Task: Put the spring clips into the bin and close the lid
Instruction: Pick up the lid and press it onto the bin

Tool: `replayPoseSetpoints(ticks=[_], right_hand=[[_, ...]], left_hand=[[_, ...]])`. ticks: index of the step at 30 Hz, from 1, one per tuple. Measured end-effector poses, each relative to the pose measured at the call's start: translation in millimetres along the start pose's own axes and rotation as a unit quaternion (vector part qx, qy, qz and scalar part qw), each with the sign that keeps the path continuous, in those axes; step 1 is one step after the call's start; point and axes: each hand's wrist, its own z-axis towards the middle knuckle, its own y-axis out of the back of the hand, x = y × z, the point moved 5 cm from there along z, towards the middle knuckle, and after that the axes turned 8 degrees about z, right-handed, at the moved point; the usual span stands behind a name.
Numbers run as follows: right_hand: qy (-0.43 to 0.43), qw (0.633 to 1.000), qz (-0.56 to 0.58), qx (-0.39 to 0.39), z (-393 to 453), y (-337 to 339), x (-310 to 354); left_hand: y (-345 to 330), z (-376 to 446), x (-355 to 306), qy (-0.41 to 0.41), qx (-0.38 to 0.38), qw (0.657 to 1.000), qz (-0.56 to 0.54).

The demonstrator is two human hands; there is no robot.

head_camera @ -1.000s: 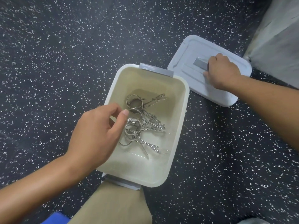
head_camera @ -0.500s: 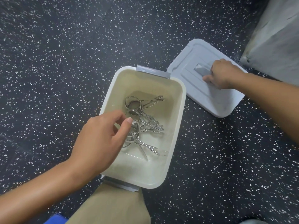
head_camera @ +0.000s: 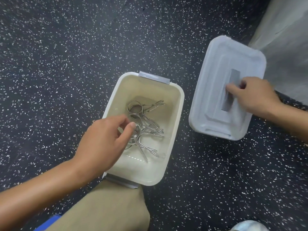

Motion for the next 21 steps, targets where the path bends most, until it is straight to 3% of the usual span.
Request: replayPoseSetpoints(ticks=[5, 8, 13, 18, 21], right_hand=[[0.062, 0.996, 0.046, 0.041, -67.7, 25.4, 38.3], [0.084, 0.991, 0.041, 0.093, -105.6, 20.0, 49.7], [0.091, 0.984, 0.022, 0.151, -137.9, 7.7, 57.9], [0.101, 0.981, 0.006, 0.167, -146.5, -1.0, 65.9], [0.1, 0.98, 0.008, 0.17, -145.7, -1.6, 71.0]], left_hand=[[9.0, 10.2, 2.1, -0.033, -0.021, 0.999, -0.008], [10.2, 27.9, -5.8, -0.1, -0.01, 0.995, 0.018], [-9.6, 84.8, -23.0, -0.245, 0.023, 0.961, 0.127], [-23.0, 106.5, -27.8, -0.315, 0.003, 0.922, 0.224], [-17.2, 109.8, -29.4, -0.314, -0.02, 0.92, 0.231]])
